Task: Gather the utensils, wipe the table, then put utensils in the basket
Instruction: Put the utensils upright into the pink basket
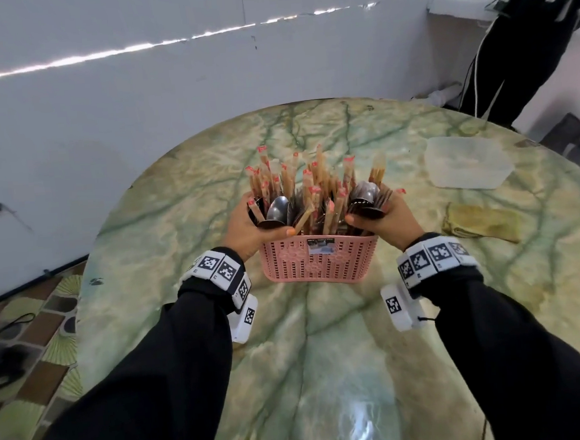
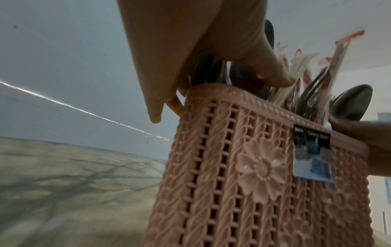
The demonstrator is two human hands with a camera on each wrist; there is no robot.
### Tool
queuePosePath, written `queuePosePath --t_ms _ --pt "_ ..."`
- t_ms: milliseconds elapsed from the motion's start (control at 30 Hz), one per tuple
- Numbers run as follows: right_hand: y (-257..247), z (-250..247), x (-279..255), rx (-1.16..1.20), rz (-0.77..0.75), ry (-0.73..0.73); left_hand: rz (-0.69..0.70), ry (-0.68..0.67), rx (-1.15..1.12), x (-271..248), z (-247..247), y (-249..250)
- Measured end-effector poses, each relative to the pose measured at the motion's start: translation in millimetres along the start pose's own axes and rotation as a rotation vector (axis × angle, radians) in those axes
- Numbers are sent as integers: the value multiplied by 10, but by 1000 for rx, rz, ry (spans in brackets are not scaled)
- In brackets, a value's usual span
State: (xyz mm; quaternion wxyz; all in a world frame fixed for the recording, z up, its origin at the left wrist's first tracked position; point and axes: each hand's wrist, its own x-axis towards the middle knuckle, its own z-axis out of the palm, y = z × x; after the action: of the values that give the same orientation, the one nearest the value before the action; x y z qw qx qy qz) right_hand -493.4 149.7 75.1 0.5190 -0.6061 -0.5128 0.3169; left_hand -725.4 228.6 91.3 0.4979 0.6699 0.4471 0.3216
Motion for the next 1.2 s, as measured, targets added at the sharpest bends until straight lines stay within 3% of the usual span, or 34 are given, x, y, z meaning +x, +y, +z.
queuePosePath --t_ms 233,400,567,767,1000,1200 --pt "105 -40 -188 -54 154 -214 -124 -108 100 1 -14 -326" --pt "213 40 -221 -91 94 -50 -84 14 149 31 42 -432" --pt "292 235 -438 -62 162 202 -45 100 75 -56 125 -482" --pt "271 482 -530 -147 221 291 4 195 43 -190 249 -563" --pt "299 508 -454 -145 227 325 -12 130 63 -65 195 -573" --pt "342 398 -124 -182 232 321 -23 97 206 383 196 -494"
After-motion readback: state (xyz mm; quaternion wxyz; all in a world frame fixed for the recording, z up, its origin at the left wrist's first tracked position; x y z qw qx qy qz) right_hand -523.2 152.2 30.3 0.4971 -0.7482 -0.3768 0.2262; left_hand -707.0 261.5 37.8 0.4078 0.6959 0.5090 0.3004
